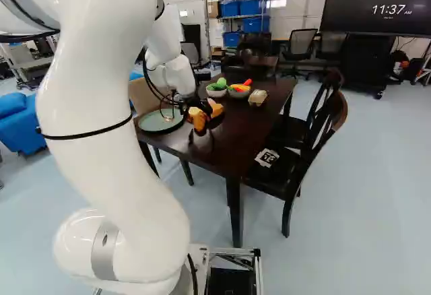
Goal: Move the croissant to the empty plate
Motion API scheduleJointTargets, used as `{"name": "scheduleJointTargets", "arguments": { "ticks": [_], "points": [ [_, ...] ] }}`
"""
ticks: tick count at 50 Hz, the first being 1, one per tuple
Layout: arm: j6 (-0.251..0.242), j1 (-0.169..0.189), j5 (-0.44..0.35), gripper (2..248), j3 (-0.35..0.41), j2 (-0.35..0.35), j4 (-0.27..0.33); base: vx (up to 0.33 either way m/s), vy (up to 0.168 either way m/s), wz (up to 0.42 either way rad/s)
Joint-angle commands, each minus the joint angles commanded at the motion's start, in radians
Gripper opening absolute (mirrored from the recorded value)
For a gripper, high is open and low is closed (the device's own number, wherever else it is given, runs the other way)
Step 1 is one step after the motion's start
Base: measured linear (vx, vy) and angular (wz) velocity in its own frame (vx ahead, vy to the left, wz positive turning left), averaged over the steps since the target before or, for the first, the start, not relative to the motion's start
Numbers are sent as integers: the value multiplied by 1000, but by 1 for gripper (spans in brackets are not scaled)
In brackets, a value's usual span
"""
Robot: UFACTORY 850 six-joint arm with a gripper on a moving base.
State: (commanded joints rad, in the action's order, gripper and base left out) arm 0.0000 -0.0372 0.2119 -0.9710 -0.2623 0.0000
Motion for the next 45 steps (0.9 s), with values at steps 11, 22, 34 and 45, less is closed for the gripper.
{"name": "scheduleJointTargets", "arguments": {
  "ticks": [11,22,34,45],
  "points": [
    [0,0,0,148,0,0,0,0,0,0],
    [0,0,0,123,0,0,0,0,0,0],
    [0,0,0,104,0,0,0,0,0,0],
    [0,0,0,91,0,0,0,0,0,0]
  ]
}}
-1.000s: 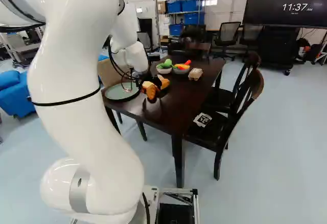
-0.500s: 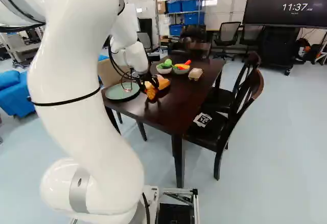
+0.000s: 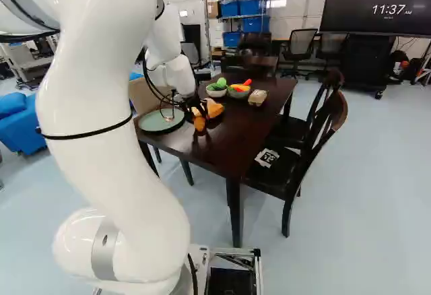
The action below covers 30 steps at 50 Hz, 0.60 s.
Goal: Move the croissant to the empty plate
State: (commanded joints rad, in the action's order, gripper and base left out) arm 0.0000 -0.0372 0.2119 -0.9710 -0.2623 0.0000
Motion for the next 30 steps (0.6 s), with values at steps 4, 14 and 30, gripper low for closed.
{"name": "scheduleJointTargets", "arguments": {
  "ticks": [4,14,30],
  "points": [
    [0,0,0,101,0,0,0,0,0,0],
    [0,0,0,126,0,0,0,0,0,0],
    [0,0,0,161,0,0,0,0,0,0]
  ]
}}
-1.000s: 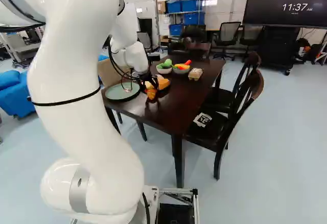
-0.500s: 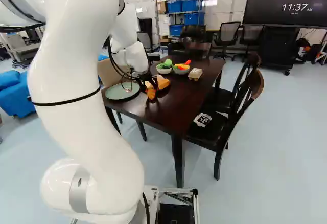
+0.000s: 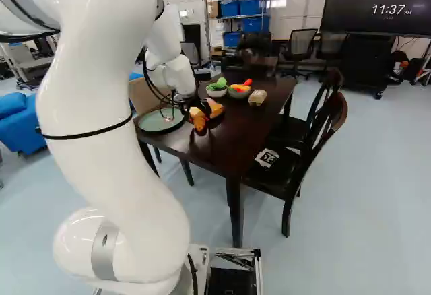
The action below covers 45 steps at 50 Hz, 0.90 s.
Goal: Move the croissant to the empty plate
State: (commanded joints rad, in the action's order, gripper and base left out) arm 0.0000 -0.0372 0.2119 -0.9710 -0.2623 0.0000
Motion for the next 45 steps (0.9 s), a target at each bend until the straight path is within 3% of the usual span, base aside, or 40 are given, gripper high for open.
{"name": "scheduleJointTargets", "arguments": {
  "ticks": [13,25,45],
  "points": [
    [0,0,0,179,0,0,0,0,0,0],
    [0,0,0,148,0,0,0,0,0,0],
    [0,0,0,150,0,0,0,0,0,0]
  ]
}}
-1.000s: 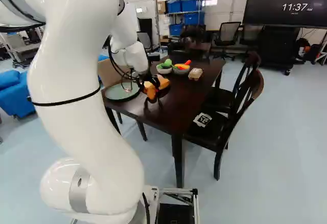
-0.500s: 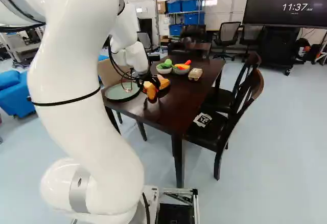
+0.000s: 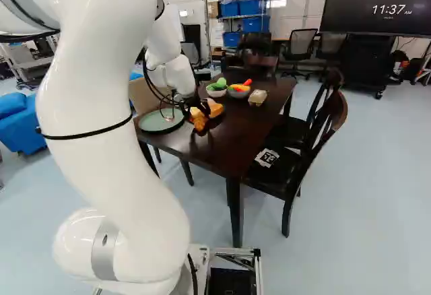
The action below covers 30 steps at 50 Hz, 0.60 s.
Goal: Move the croissant to the empty plate
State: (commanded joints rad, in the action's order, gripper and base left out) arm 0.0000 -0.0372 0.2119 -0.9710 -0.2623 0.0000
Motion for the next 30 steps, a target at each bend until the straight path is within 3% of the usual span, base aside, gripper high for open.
{"name": "scheduleJointTargets", "arguments": {
  "ticks": [1,30],
  "points": [
    [0,0,0,137,0,0,0,0,0,0],
    [0,0,0,130,0,0,0,0,0,0]
  ]
}}
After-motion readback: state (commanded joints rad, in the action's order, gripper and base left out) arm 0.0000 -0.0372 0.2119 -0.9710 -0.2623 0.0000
